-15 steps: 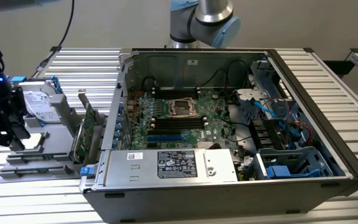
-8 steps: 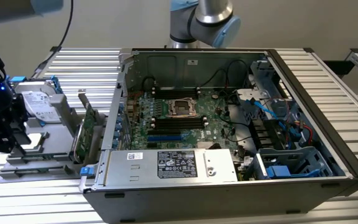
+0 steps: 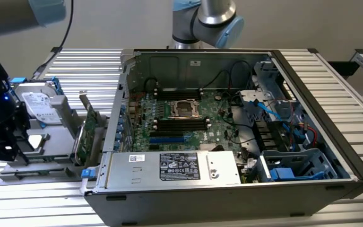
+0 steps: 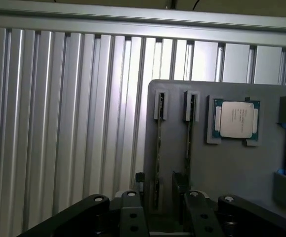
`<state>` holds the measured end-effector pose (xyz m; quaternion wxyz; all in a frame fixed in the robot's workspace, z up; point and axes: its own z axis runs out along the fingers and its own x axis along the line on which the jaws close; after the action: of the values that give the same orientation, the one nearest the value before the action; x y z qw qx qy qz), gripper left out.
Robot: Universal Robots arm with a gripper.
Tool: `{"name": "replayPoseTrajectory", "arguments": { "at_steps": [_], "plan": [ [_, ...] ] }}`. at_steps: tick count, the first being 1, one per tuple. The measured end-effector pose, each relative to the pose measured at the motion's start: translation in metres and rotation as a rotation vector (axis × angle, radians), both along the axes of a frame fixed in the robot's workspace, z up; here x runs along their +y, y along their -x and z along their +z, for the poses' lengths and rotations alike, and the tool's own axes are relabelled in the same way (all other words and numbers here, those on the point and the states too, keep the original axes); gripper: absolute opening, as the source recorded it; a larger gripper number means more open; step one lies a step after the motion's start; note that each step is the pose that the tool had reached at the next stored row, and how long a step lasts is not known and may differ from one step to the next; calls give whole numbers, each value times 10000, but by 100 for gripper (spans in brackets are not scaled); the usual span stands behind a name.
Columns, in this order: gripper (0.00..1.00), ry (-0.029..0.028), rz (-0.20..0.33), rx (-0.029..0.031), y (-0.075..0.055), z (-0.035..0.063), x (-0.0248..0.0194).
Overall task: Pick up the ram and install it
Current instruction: 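Pick up the ram and move it above insertion slot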
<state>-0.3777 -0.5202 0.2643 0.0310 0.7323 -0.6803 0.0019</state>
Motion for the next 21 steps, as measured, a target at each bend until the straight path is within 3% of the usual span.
{"name": "replayPoseTrajectory", "arguments": {
  "at_steps": [21],
  "plan": [
    [36,-13,222,-2,2,-382,-13]
  ]
}}
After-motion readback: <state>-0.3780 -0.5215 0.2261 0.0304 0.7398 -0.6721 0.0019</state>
